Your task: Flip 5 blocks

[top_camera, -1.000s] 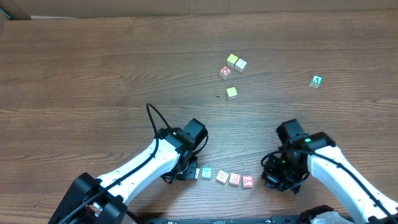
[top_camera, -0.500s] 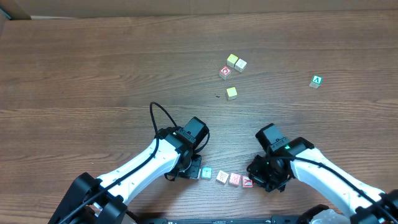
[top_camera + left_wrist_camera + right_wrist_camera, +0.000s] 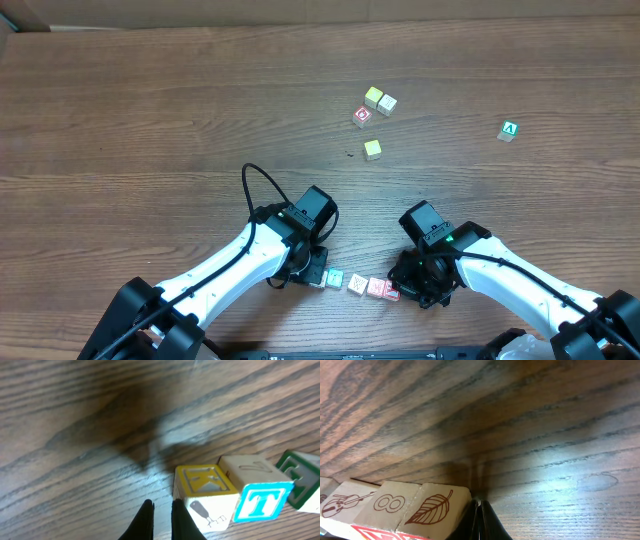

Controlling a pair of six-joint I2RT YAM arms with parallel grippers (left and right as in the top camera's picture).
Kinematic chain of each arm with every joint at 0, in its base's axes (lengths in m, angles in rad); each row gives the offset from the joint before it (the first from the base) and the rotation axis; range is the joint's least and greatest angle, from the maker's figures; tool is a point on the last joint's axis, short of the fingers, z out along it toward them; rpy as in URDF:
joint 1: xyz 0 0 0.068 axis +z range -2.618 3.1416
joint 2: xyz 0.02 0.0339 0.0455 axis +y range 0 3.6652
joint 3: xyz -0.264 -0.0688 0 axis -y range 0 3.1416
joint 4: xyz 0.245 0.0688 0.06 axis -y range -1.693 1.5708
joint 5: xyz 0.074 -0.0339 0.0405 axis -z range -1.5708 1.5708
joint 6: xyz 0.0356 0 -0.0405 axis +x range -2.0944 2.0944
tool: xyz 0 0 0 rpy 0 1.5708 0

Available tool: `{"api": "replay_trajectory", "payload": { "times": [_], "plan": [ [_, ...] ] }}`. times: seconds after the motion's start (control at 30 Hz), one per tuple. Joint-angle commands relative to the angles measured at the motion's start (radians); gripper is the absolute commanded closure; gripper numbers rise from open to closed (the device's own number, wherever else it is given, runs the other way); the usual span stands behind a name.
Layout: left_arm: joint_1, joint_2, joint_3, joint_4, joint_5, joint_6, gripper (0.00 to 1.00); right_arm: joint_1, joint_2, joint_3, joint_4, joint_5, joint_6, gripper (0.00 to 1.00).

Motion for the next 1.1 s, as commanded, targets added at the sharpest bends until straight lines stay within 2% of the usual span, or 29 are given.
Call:
{"api": "replay_trajectory", "payload": {
  "times": [0.0,0.4,0.7,0.77,0.8,0.83,0.9,0.97,1.07],
  "plan": [
    [-0.002,-0.01,-0.002,0.02,0.039,0.014,0.94,0.007,0.002,-0.003,0.008,0.01,-0.018,0.96],
    [-0.002,-0.009,-0.002,0.052,0.054,0.011,0.91,0.007,0.002,-0.002,0.04,0.01,-0.094,0.96],
    [-0.001,-0.009,-0.002,0.061,0.045,0.008,0.78,0.007,0.002,-0.002,0.042,0.01,-0.1,0.96],
    [0.003,-0.009,-0.002,0.036,0.011,-0.035,0.69,0.007,0.002,-0.002,0.038,0.01,-0.1,0.96],
    [0.007,-0.009,-0.002,0.02,-0.01,-0.06,0.68,0.007,0.002,-0.002,0.035,0.01,-0.101,0.96],
    [0.013,-0.009,-0.002,0.005,-0.024,-0.08,0.69,0.007,0.002,-0.002,0.034,0.01,-0.101,0.96],
    [0.022,-0.009,-0.002,-0.018,-0.026,-0.105,0.84,0.007,0.002,-0.002,0.032,0.01,-0.1,0.96],
    [0.029,-0.009,-0.002,-0.056,-0.015,-0.131,0.93,0.007,0.002,-0.002,0.032,0.01,-0.1,0.96],
    [0.031,-0.009,-0.002,-0.127,0.026,-0.157,0.96,0.007,0.002,-0.002,0.032,0.01,-0.1,0.96]
  ]
}}
